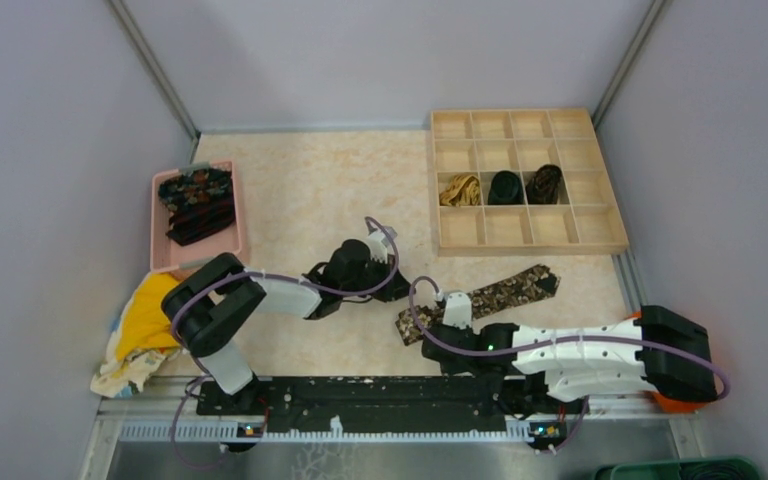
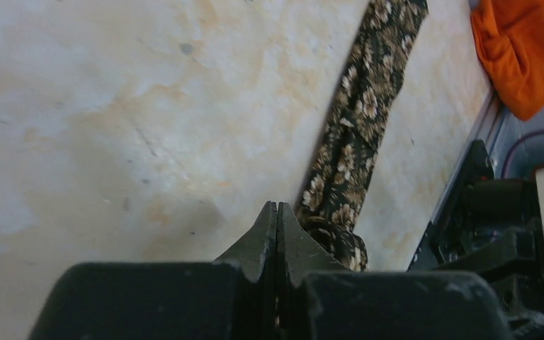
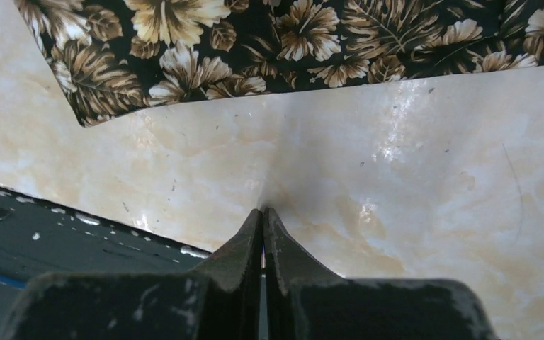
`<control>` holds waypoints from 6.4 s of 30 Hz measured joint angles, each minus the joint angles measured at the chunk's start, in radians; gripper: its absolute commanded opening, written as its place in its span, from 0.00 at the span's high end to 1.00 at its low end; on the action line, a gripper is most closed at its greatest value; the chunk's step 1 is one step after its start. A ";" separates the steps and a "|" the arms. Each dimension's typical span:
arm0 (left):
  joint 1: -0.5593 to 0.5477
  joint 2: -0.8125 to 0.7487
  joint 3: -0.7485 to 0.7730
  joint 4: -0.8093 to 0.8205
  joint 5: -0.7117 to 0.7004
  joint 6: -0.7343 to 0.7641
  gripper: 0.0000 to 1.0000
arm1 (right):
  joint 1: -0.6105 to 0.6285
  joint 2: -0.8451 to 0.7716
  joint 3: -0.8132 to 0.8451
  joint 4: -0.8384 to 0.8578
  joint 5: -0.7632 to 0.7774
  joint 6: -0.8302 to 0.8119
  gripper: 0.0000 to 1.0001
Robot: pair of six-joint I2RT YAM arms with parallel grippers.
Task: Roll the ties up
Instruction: Roll the tie at the center of the board.
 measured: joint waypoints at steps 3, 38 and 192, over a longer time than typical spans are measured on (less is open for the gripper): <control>-0.044 0.018 0.002 0.003 0.034 0.005 1.00 | -0.036 -0.003 -0.023 0.084 -0.012 0.010 1.00; 0.063 -0.182 -0.031 -0.361 -0.404 -0.043 1.00 | -0.144 -0.080 0.060 0.017 -0.025 -0.150 0.94; -0.030 -1.353 -0.064 -1.342 -1.221 -0.387 1.00 | -0.132 0.692 0.607 0.071 -0.003 -0.640 0.68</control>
